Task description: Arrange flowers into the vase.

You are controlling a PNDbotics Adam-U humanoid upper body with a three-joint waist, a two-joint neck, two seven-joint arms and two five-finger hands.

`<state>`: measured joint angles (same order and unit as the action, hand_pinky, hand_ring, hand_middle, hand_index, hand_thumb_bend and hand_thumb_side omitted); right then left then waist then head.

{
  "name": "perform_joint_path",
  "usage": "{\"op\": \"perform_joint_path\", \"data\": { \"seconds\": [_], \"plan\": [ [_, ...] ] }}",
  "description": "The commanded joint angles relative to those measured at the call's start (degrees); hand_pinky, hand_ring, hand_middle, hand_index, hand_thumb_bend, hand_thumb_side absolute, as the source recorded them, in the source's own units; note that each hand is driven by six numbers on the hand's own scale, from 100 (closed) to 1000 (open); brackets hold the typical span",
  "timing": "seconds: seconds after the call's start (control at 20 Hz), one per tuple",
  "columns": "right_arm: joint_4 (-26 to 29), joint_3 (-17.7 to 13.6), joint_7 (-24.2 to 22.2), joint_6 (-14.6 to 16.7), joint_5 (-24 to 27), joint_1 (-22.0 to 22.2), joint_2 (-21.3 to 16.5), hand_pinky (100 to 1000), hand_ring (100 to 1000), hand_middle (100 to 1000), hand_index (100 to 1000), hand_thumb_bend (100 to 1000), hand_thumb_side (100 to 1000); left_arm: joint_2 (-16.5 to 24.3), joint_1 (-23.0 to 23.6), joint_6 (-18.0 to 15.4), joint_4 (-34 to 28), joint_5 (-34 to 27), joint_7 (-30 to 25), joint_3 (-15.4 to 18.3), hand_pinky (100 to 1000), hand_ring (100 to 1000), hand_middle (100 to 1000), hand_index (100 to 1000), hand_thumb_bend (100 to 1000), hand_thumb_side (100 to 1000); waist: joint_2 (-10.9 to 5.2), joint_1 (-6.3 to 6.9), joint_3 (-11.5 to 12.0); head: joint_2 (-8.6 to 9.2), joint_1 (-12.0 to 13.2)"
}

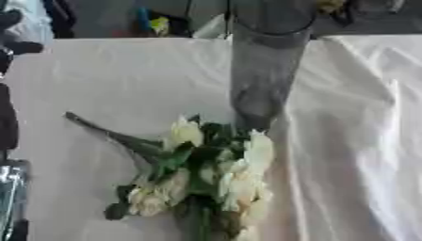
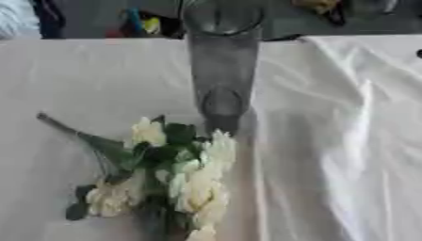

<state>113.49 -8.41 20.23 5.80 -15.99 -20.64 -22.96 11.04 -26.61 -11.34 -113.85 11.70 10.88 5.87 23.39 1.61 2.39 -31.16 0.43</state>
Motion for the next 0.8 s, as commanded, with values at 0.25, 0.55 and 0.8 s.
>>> {"op": "perform_joint_path", "data": {
  "seconds": [0.25,0.55,0.8],
  "plan": [
    [1.1,-0.13,0.03,0.1,0.19,-0.22,-1.38,654,569,567,768,100,1000,4.75,-0.62,-0.13,-0.74,0.71,-0.3,0.14,647,825,814,823,100,1000,-0.77,-0.49,-0.07,-1.03,-0.84],
    [1.1,-0.15,0.05,0.13,0.34,-0.08,-1.57,653,570,569,768,100,1000,13.06,-0.87,0.66,-0.74,3.5,-2.1,-0.74,655,822,822,849,100,1000,-1.79,-0.09,-0.32,-2.12,-2.22],
    [1.1,-0.14,0.14,0.19,0.49,0.07,-1.77,653,572,571,768,100,1000,19.26,-1.47,2.35,-0.74,6.0,-5.03,-1.72,705,849,843,894,100,1000,-2.54,0.04,-0.67,-1.93,-2.03]
  ]
}}
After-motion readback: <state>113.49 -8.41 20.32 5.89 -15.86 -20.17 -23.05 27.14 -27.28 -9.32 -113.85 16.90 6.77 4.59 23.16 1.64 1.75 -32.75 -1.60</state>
